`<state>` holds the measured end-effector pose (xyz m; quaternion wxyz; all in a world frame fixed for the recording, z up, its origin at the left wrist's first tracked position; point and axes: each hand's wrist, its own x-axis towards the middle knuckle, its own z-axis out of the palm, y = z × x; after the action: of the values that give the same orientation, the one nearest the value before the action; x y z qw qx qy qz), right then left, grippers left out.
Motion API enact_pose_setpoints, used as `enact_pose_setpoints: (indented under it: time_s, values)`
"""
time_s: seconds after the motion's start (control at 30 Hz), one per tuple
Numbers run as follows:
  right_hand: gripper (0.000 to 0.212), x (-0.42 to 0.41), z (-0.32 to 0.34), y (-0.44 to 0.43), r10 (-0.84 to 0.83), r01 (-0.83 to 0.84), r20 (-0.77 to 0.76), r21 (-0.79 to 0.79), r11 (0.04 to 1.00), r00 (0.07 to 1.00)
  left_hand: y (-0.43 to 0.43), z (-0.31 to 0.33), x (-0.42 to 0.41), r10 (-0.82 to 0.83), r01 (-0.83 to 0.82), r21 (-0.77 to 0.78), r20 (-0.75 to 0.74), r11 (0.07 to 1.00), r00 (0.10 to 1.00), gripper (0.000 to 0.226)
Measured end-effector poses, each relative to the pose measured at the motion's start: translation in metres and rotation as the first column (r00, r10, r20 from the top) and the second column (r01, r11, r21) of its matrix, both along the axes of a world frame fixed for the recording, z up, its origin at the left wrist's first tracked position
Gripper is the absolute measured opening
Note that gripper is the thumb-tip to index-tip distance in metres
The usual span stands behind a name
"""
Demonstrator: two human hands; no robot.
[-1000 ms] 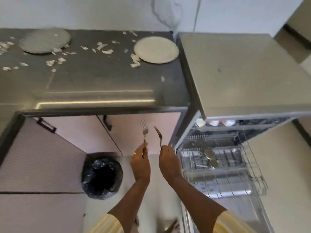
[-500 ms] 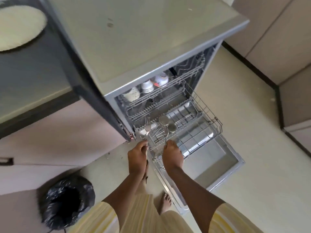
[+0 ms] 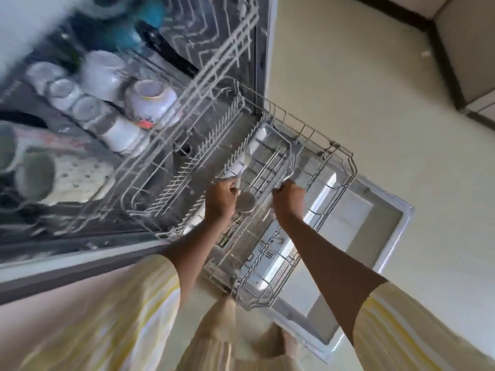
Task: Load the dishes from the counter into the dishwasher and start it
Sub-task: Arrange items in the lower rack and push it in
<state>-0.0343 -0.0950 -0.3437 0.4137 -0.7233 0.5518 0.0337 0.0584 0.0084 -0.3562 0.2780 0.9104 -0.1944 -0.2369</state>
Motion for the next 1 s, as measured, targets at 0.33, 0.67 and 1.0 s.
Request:
enact_pose_setpoints:
  time_s: [0.33,0.67,1.0]
  values:
    - [0.017,0.072,-0.120,-0.028,0.080,-0.081,0.019,0.015,0.997,0.997,-0.073,-0.122,0.076,-0.194,0.192,0.033,0.067,0.981,0.979,0.034]
    - [0.035,0.123,-0.152,-0.029,-0.217,0.196,0.118,0.164,0.967,0.969,-0.101,-0.160,0.093,-0.061,0.039,-0.108,-0.212,0.993,0.975,0.016]
    - [0.033,0.122,-0.158,-0.035,-0.253,0.215,0.145,0.236,0.948,0.957,-0.109,-0.170,0.094,-0.122,0.107,-0.092,-0.186,0.990,0.975,0.038]
